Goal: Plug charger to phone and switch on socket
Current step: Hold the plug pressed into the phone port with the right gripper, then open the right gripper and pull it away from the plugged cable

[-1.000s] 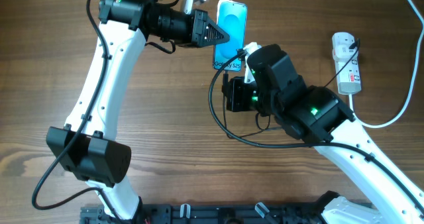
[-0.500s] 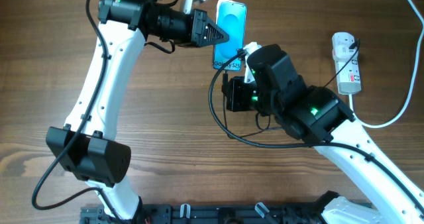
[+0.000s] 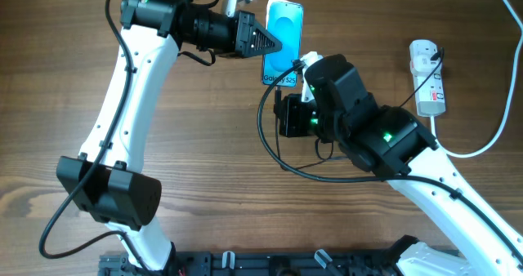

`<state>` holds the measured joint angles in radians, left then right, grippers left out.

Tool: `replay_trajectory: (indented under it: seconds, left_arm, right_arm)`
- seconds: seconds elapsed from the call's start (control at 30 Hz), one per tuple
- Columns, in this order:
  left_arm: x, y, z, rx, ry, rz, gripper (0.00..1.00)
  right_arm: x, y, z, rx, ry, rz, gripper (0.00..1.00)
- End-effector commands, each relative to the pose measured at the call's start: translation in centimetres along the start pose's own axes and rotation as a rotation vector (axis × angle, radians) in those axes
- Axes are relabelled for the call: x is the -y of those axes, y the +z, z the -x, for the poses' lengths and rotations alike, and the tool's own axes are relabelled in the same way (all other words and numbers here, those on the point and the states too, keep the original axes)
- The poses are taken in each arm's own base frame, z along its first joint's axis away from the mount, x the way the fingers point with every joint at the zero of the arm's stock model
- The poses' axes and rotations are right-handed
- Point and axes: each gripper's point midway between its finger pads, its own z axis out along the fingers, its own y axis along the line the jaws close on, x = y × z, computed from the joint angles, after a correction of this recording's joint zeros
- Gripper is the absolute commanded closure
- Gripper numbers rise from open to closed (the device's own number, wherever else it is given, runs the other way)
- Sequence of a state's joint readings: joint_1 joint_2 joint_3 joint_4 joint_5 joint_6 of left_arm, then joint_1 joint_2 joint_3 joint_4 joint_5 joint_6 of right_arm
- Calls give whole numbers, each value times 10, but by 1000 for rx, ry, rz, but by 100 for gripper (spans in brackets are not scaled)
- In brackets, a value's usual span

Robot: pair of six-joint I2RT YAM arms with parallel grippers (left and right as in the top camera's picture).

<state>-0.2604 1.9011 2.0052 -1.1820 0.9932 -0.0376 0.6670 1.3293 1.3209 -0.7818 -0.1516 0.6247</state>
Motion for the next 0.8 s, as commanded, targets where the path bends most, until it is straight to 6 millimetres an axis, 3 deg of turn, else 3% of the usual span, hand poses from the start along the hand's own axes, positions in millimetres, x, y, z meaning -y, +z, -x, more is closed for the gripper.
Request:
replay_trajectory:
  seconds: [0.0, 0.77]
  left_arm:
    - [15, -6, -3, 2, 40, -35, 96]
    - [15, -6, -3, 2, 40, -36, 96]
  right_arm:
    - [3, -9, 21, 95, -3, -31, 96]
    - [0, -9, 22, 97, -75, -21, 96]
